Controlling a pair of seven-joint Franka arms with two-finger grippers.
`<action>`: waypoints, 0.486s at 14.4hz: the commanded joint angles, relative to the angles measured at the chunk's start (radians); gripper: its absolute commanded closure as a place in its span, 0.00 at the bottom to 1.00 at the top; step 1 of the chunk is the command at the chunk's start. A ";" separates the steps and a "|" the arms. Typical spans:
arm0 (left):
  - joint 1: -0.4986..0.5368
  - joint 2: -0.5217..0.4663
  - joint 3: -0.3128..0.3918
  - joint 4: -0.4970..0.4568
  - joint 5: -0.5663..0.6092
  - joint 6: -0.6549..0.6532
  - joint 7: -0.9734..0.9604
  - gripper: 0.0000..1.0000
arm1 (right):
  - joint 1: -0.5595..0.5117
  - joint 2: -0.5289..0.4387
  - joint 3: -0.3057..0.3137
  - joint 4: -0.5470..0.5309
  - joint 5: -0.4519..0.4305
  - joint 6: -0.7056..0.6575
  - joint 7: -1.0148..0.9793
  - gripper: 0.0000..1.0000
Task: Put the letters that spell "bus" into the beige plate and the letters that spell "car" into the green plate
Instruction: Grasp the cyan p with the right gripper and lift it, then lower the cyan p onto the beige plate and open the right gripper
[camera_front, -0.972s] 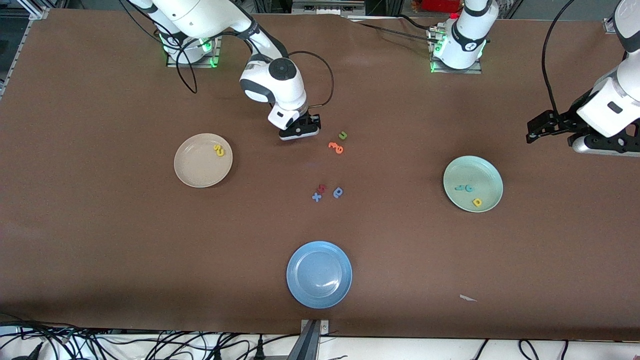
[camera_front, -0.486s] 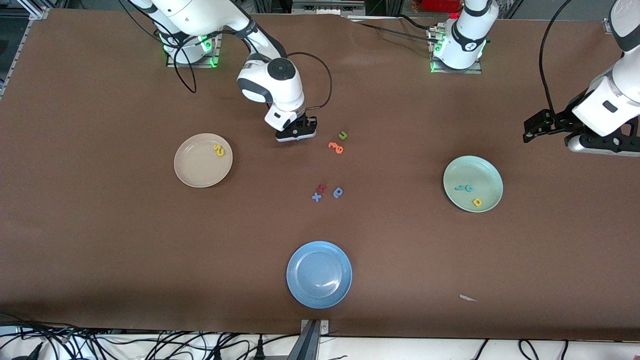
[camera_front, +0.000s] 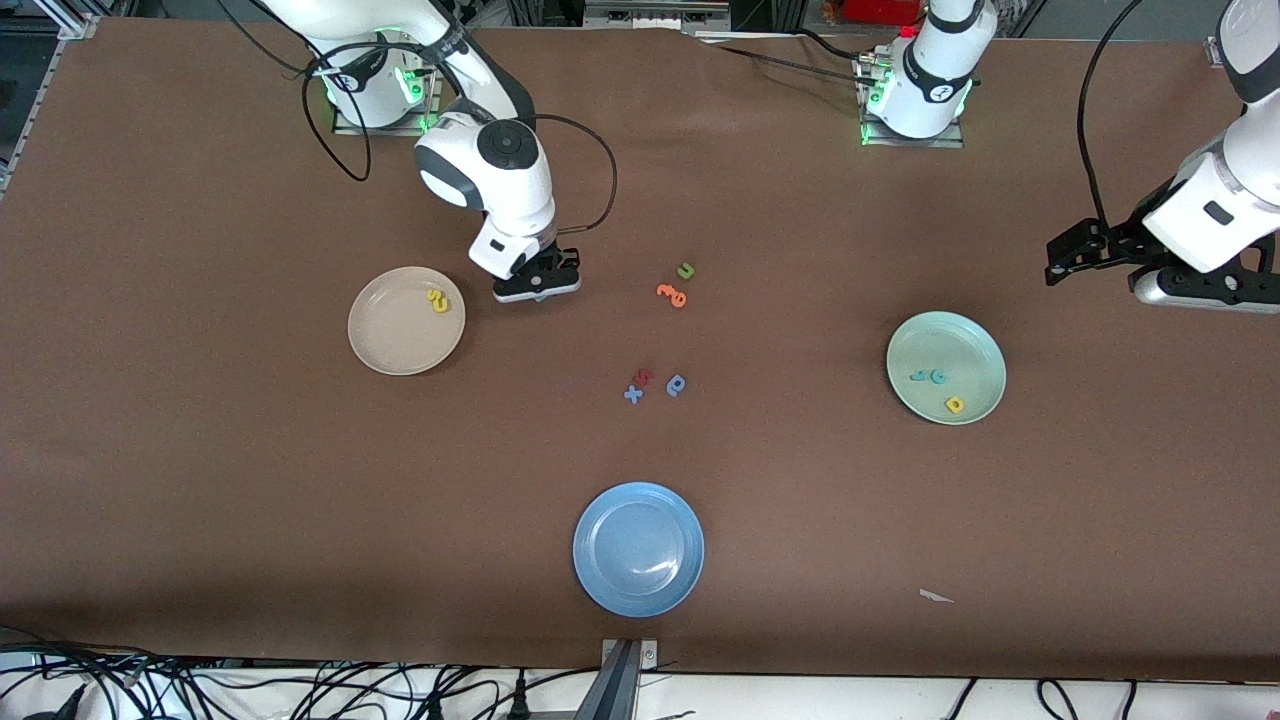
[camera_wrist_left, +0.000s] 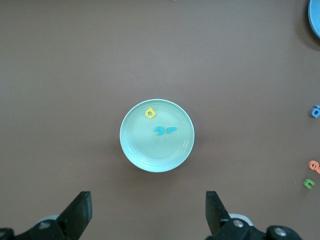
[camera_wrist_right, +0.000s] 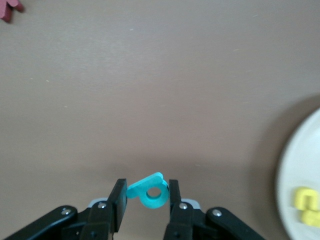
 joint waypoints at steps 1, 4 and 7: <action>-0.002 -0.010 -0.003 -0.003 0.026 -0.011 -0.016 0.00 | -0.151 -0.123 0.084 -0.066 0.086 -0.055 -0.210 1.00; -0.003 -0.010 -0.004 -0.003 0.026 -0.011 -0.016 0.00 | -0.259 -0.185 0.116 -0.070 0.166 -0.138 -0.454 1.00; -0.002 -0.010 -0.004 -0.005 0.026 -0.011 -0.016 0.00 | -0.340 -0.220 0.117 -0.070 0.185 -0.166 -0.628 1.00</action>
